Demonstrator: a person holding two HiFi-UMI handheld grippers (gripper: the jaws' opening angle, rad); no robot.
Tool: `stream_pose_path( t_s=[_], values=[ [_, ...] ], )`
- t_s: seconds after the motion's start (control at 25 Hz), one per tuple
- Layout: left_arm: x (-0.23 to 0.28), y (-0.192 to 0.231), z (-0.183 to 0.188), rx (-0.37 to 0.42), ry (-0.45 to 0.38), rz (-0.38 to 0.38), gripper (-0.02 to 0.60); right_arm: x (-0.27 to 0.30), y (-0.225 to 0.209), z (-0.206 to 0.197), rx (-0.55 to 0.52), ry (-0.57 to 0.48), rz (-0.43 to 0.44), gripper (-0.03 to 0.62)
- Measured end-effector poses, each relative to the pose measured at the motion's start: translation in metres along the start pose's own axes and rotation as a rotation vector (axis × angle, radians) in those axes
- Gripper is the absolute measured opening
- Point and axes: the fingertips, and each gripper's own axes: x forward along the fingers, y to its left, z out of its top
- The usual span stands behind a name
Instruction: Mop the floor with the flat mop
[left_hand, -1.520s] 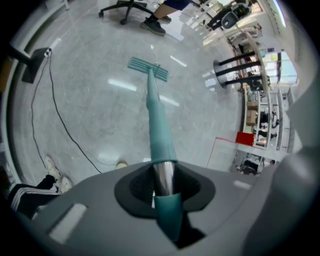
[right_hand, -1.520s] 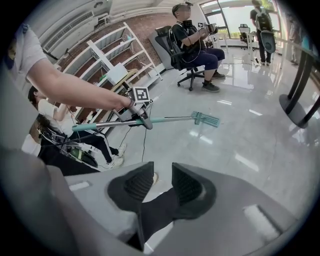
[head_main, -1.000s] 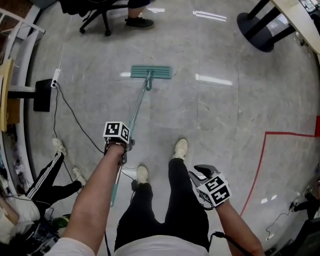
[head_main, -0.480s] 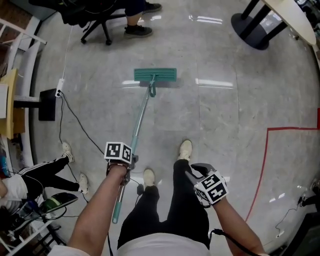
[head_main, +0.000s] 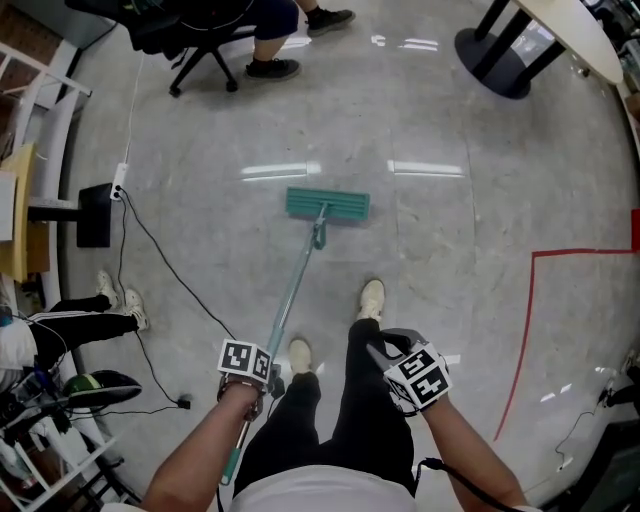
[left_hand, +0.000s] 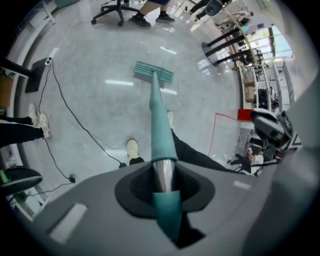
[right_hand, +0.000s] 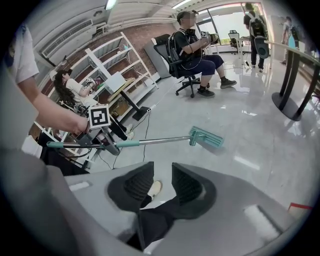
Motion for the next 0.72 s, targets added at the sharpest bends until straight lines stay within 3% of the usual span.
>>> stream_pose_path(
  t_s=[0.16,0.52,0.72],
  values=[
    [0.019,0.000,-0.007,0.012,0.035,0.041,0.075,0.000,0.001,-0.004,0.003,0.017,0.009,0.113],
    [0.054,-0.012,0.042,0.121,0.067,0.111,0.075,-0.007,-0.016,-0.005,0.022,0.043,0.004,0.113],
    [0.064,-0.014,0.036,0.085,0.060,0.052,0.075,-0.015,-0.031,-0.010,0.055,0.050,-0.011,0.112]
  ],
)
